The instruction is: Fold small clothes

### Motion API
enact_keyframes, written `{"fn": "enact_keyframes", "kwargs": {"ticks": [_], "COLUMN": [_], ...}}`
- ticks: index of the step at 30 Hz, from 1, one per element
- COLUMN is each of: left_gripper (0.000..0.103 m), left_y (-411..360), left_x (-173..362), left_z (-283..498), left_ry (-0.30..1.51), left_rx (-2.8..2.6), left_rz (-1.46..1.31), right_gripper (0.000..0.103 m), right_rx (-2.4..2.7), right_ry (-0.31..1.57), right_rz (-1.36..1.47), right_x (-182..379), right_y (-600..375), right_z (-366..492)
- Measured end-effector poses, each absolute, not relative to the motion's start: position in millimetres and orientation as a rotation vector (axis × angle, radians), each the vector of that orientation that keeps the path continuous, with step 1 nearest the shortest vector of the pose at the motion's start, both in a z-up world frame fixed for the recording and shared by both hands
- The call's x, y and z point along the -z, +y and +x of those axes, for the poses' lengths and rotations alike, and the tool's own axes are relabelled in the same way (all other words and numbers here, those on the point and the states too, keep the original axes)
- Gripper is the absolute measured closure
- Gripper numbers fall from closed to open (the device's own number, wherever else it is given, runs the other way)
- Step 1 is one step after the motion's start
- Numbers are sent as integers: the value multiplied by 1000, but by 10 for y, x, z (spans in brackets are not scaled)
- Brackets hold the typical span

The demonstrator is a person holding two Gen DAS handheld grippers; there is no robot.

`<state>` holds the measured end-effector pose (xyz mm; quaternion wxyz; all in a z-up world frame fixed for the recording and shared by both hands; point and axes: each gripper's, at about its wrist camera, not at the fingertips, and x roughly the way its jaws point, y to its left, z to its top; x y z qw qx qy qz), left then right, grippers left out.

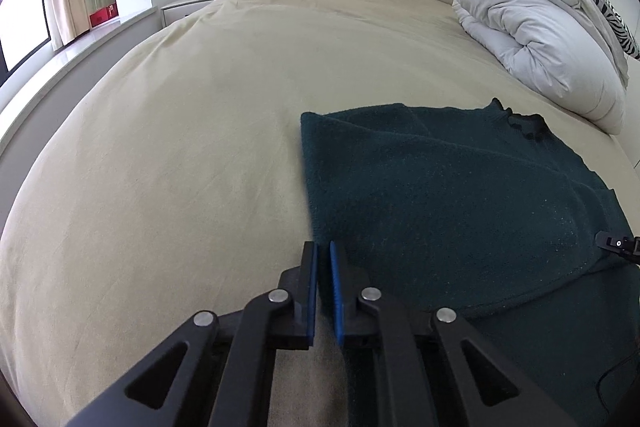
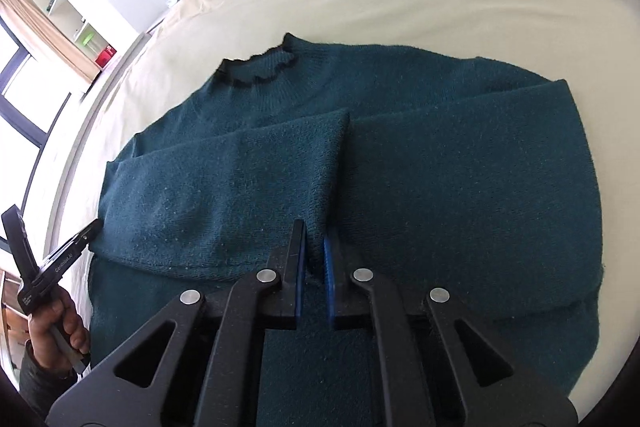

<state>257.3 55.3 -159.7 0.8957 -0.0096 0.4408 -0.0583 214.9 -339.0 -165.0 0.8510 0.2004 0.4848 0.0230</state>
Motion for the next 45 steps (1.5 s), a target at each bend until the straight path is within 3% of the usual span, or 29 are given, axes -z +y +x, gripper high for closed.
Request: {"fn": "enact_keyframes", "kwargs": {"ticks": [6,10,11,12,14,17,18,31,43,45], "left_gripper": [93,88,78,60,44,39,39,44,80,92], "left_y": [521,661,697,741,853,960,991,1284,1220,1198], "left_x": [1545,1298,1244,1199,1138,1116,1135,1550,1597,1611], "left_z": [2523,2172,2055,1930,1632,1188,1045,-61,-186,-198], "left_ry": [891,857,849,844,844,883,910,1174,1250,1255], "left_rx": [116,143,148,149,175,244,277,446,466,467], "left_rz": [21,-18,-20,-24,-57,-101,-120,-368,-351,-342], "right_gripper": [98,87,86,85,68,41,38,35,39,39], "right_rx": [-95,-43,-26,-16,-2,2,-9,-99,-51,-39], "right_ry": [1023,1001,974,933,883,828,813,982,1043,1057], "right_rz": [553,620,612,595,569,560,562,729,784,785], "right_x": [1932,1761,1669,1537,1356,1143,1093,1474,1530,1541], "right_y": [-3597,-3721,-3744,-3767,-3802,-3866,-3873,-4207,-4425,-4431], "right_z": [2169,1979,1888,1754,1503,1036,846,-1116,-1784,-1825]}}
